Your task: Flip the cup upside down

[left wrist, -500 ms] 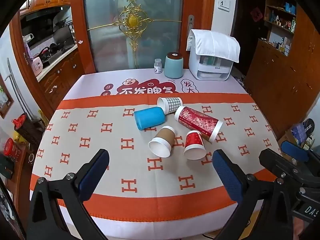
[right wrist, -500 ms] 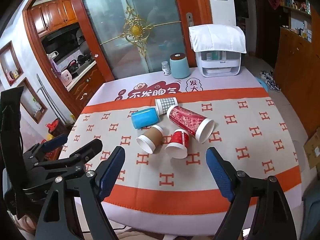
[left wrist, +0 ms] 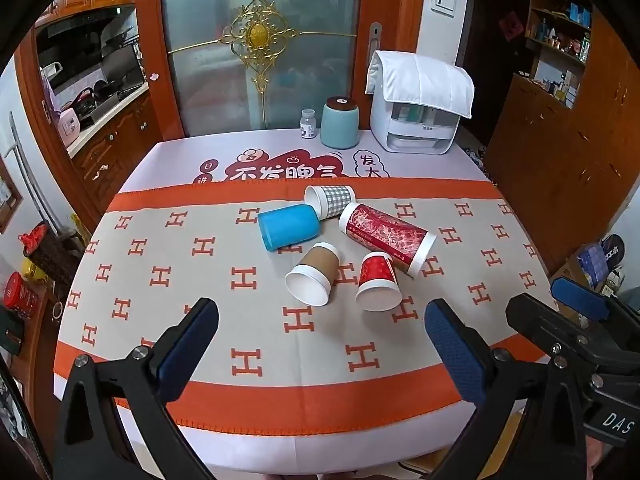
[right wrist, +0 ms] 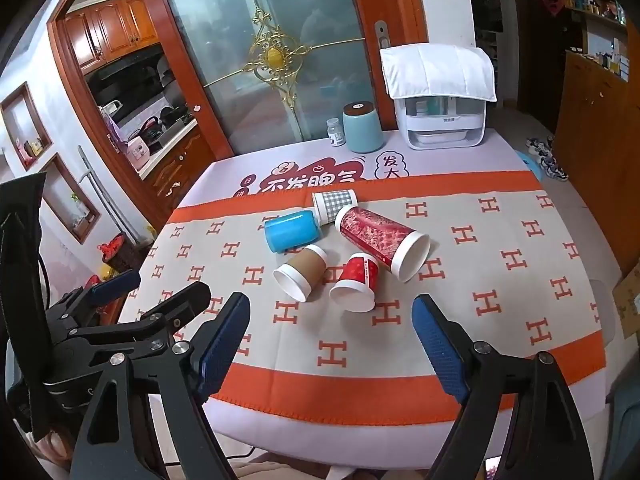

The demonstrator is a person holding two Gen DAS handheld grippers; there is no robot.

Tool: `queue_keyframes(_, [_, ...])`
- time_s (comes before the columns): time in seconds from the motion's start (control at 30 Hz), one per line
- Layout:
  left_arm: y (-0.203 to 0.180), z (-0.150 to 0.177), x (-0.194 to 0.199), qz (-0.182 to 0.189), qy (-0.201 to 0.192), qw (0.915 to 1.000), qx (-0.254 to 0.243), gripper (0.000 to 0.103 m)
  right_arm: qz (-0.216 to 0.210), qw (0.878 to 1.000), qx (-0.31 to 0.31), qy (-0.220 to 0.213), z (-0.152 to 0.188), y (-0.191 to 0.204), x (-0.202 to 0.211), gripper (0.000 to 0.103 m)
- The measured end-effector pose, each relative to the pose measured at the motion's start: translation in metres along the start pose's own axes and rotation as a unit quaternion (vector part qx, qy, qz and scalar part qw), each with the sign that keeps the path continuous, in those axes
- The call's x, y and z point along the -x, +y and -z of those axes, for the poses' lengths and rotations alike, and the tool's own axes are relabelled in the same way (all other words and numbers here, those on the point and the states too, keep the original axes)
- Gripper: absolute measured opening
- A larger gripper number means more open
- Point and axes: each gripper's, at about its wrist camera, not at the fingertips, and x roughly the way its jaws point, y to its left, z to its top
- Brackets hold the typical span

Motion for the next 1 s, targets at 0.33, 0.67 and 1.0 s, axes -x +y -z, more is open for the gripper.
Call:
queue_keyframes(0.33, [0.000, -0.001, -0.002, 0.003, 0.006, 1.0000, 0.001, 0.102, 0.000, 1.000, 0.002, 0.005, -0.001, 0.002, -0.006, 0.085])
queue_keyframes(0.67, [0.009, -0.005, -0.008, 0.005, 0.015, 0.9999, 0.006, 0.102, 0.000, 1.000, 0.003, 0.007, 0.001, 0.004, -0.010, 0.085])
queue_keyframes(1.0, [0.008, -0.006, -0.008, 0.004, 0.015, 0.9999, 0.005, 0.102, -0.001, 1.000, 0.002, 0.009, 0.001, 0.004, -0.014, 0.085])
